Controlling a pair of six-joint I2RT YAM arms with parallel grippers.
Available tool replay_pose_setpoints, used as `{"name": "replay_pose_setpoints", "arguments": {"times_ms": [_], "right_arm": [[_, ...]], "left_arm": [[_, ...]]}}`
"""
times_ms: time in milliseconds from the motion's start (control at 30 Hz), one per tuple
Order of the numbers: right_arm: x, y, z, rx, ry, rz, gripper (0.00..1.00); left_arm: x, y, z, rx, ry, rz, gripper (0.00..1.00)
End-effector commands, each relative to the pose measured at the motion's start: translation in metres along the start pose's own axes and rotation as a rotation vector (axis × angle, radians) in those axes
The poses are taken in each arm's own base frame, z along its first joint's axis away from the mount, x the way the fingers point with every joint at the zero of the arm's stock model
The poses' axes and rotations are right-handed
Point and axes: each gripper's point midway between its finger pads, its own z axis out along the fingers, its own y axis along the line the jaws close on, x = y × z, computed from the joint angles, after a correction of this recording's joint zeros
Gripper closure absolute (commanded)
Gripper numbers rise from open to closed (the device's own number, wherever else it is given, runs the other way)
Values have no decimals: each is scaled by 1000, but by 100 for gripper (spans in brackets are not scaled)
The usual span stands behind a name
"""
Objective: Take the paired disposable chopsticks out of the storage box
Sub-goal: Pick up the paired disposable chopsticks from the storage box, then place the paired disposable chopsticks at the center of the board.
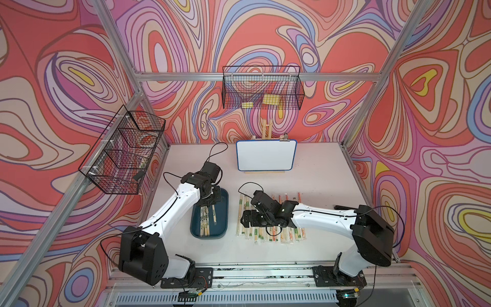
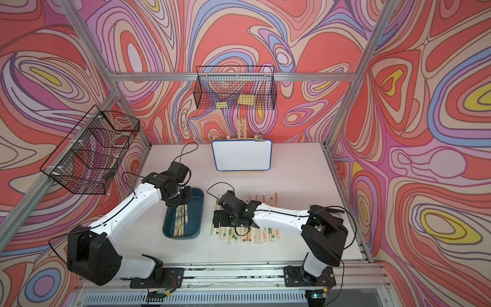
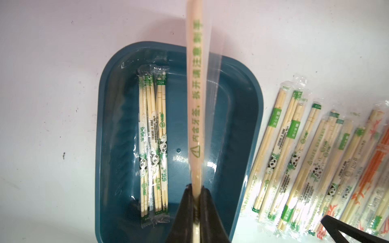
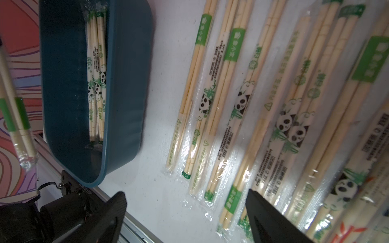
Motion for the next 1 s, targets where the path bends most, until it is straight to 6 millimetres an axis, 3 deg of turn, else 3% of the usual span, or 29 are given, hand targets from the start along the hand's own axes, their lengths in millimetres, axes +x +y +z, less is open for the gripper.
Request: {"name": "replay_pose_setpoints", "arguments": {"times_ms": [0, 233, 467, 967], "right_arm": [[-7, 0, -7, -4, -29, -2, 6], [-4, -15, -15, 19, -46, 18, 5], [7, -31, -23, 37, -50, 44, 5], [12, -45, -32, 63, -57, 56, 5]], "left_arm": [[3, -12, -9, 39, 2, 2, 100], [11, -50, -1, 55, 1, 73, 100], [23, -80, 28, 40, 52, 136, 100], [43, -86, 97, -25, 153, 192, 100]]}}
